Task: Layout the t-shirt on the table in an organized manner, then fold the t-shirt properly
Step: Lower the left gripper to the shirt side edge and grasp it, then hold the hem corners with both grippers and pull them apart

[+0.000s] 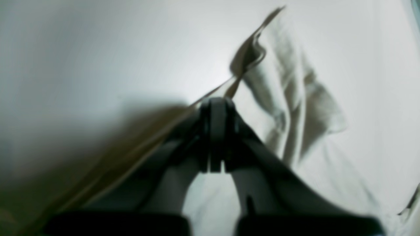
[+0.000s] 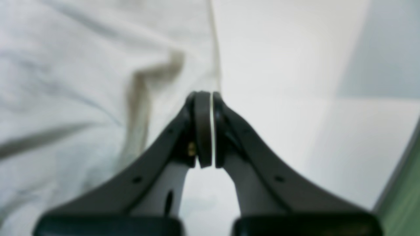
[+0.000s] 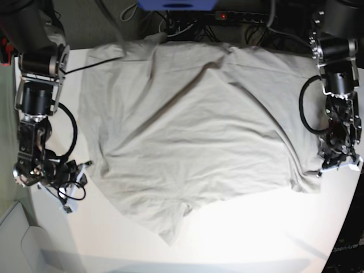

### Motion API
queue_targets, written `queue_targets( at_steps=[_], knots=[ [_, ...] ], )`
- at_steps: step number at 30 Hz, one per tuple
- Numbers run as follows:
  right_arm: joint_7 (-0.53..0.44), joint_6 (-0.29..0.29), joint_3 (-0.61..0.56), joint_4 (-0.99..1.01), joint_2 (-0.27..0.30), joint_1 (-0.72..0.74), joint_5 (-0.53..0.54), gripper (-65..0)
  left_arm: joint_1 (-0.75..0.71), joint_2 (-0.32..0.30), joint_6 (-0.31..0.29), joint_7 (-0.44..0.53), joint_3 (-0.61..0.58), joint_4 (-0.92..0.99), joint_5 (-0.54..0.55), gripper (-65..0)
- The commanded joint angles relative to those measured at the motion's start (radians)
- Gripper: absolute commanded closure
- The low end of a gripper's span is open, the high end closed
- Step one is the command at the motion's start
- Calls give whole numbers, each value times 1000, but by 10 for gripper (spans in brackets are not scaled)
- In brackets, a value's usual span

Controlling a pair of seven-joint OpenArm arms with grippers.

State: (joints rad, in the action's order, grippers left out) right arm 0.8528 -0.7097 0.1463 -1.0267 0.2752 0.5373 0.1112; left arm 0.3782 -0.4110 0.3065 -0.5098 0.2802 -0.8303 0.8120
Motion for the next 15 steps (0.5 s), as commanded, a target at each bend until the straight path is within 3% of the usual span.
queue_targets(
  at_steps=[1,9,15],
  knots=[
    [-17,12,-4,-16,6,51,11,0,15,-33,4,18,3,-14,-6,0],
    [-19,12,-156,-5,-86,149,9,0,26,-50,4,-88,-89,-25,-167,0],
    [-83,12,-179,230,-135,260,8,0,64,-21,-2,-89,-94,-13,-305,0]
  ],
)
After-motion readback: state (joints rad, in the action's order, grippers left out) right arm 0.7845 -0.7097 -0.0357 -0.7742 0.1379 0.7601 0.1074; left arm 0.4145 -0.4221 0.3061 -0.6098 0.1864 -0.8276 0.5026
